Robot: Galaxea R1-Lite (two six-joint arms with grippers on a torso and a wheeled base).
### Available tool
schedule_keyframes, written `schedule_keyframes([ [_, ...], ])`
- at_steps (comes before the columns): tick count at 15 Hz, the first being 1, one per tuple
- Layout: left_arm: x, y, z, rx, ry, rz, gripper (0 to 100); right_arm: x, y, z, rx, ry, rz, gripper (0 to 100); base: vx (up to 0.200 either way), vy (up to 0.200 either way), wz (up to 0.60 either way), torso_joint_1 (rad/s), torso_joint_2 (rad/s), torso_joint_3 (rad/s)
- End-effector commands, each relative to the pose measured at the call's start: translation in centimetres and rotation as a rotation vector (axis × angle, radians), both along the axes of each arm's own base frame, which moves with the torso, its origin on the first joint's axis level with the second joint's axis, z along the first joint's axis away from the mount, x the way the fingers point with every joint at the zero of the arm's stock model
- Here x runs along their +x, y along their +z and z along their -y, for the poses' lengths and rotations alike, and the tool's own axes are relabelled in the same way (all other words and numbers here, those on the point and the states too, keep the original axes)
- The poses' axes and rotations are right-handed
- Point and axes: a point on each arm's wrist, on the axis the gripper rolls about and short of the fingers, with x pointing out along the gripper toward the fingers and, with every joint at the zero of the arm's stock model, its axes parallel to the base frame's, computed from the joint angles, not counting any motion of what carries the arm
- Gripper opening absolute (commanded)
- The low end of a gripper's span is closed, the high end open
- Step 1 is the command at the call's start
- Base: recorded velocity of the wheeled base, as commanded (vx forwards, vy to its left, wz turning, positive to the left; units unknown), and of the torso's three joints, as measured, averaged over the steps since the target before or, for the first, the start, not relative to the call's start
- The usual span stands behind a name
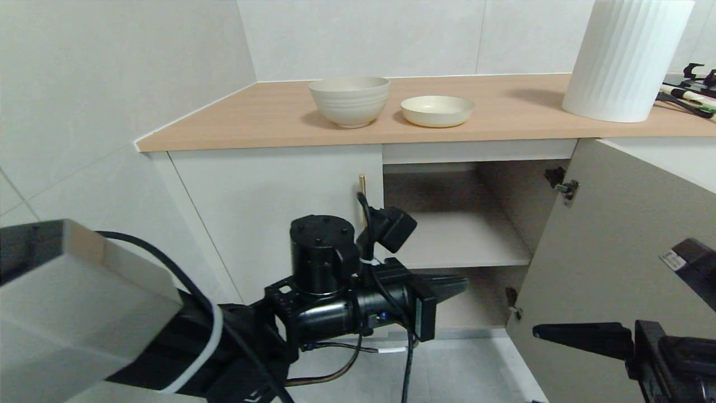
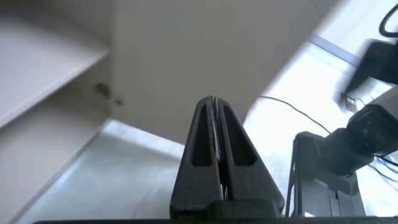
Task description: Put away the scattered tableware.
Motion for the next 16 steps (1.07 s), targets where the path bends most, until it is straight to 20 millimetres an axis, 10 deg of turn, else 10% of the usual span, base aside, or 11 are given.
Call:
schedule_keyframes([
  [1, -1.4, 3.9, -6.8, -0.005, 0.127, 0.012, 0, 1.7, 0.2, -0.4, -0.015, -0.066, -0.012, 100, 0.000, 0.000, 0.00, 0.000, 0.00, 0.000],
  [8, -7.0, 10.4, -17.3, 0.036, 0.382, -0.025, 0, 8.4, 3.7, -3.7, -0.004, -0.179, 0.020, 100, 0.000, 0.000, 0.00, 0.000, 0.00, 0.000],
  [9, -7.2, 10.5, -17.8, 0.040, 0.399, -0.032, 100, 9.1, 3.6, -4.1, -0.012, -0.185, 0.010, 100, 0.000, 0.000, 0.00, 0.000, 0.00, 0.000],
  [16, -5.1, 11.0, -18.7, -0.018, 0.483, -0.013, 100, 10.4, 2.4, -4.7, -0.095, -0.349, -0.020, 100, 0.000, 0.000, 0.00, 0.000, 0.00, 0.000],
])
